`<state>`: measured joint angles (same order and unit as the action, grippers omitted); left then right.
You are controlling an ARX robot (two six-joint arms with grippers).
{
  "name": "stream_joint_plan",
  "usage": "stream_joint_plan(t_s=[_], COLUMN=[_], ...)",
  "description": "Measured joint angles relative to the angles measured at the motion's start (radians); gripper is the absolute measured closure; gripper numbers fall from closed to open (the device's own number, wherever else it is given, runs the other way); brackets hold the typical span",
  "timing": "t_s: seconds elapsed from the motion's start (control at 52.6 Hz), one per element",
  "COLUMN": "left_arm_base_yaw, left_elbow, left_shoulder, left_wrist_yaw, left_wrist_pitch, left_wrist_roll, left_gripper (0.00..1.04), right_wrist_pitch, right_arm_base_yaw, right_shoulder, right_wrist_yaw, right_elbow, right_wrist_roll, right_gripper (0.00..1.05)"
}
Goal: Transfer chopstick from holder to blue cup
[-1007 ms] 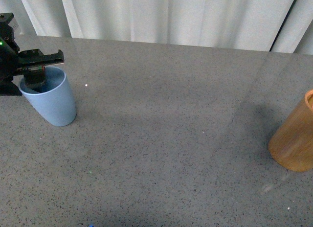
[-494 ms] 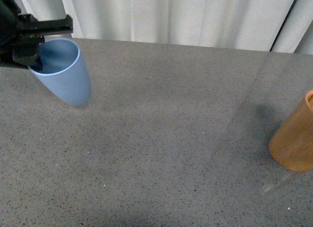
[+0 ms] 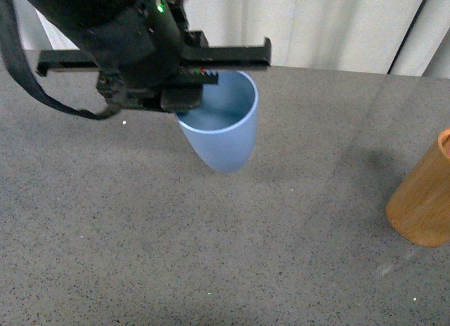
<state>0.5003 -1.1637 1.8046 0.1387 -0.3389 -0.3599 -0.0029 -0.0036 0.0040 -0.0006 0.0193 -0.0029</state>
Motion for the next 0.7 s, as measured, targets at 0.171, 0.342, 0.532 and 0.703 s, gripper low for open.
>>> stream_joint_plan(t_s=[0.171, 0.342, 0.532, 0.703], left_arm_base_yaw=[0.076, 0.153, 0.175, 0.177], left_elbow=[0.009, 0.022, 0.022, 0.018], left_shoulder=[0.067, 0.122, 0.162, 0.172], left_wrist_yaw=[0.009, 0.012, 0.014, 0.019], left_wrist_pitch=[0.019, 0.049, 0.064, 0.078], left_wrist_roll=[-0.026, -0.058, -0.075, -0.092], left_gripper=[1.01, 1.01, 1.01, 1.01], right_wrist_pitch=[0.0, 0.0, 0.0, 0.0], right_arm_base_yaw=[0.0, 0.0, 0.0, 0.0], right_shoulder=[0.0, 0.0, 0.0, 0.0], right_wrist_yaw=[0.0, 0.0, 0.0, 0.0], right_elbow=[0.0, 0.0, 0.0, 0.0], right_wrist_roll=[0.0, 0.0, 0.0, 0.0], right_gripper=[0.1, 0.1, 0.1, 0.1])
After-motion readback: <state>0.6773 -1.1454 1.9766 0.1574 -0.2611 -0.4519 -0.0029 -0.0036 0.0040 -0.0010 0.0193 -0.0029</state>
